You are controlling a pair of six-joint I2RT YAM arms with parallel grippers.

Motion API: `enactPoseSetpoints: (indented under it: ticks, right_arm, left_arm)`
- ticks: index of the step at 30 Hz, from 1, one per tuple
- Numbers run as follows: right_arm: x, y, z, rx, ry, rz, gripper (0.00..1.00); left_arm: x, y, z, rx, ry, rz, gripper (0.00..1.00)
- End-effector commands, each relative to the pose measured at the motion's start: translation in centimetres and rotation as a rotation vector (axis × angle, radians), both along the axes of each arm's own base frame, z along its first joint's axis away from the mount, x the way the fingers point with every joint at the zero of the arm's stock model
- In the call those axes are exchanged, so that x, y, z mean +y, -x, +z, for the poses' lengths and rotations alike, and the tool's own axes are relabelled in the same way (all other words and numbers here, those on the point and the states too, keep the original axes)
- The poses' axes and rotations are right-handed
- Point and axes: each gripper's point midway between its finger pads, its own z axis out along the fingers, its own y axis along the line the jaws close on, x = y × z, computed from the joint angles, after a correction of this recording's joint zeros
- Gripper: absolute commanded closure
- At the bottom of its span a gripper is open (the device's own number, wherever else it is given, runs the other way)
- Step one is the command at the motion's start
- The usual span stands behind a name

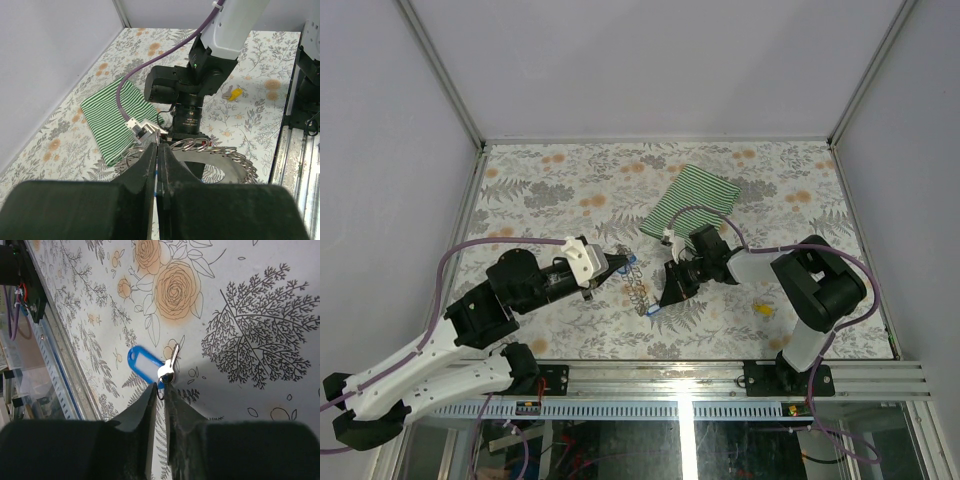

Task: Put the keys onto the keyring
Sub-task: Pick up the key from the center of the board.

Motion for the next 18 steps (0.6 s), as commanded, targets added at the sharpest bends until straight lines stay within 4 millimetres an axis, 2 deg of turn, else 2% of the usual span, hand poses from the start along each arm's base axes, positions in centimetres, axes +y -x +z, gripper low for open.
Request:
enactPoseSetpoints:
  ticks: [1, 4, 8, 14, 18]
  right_arm:
    - [-0.1, -0.3, 0.0, -0.022, 0.001, 0.004, 0.90]
    - [-0.1, -0.4, 0.7, -0.051, -0.011, 0.010, 0.99]
    - [-0.5, -1.3, 3.0, -0.169, -0.009, 0.013, 1.00]
    - [-2.4, -2.6, 8.9, -0.450, 0.017, 0.012, 1.00]
    - [-2.9, -3.0, 14.3, -0.661, -0.054, 0.002, 0.98]
  left_arm:
    - [0.0, 0.3, 3.1, -0.045, 0.081, -0.010, 1.00]
    - [0.1, 0.3, 3.1, -0.046, 0.082, -0.007, 1.00]
    - [0.1, 0.3, 3.1, -0.049, 0.084, -0.005, 1.00]
    - [0.1, 0.1, 3.7, -0.079, 0.105, -0.004, 1.00]
    - [-0.2, -0.1, 4.2, -0.139, 0.098, -0.016, 1.00]
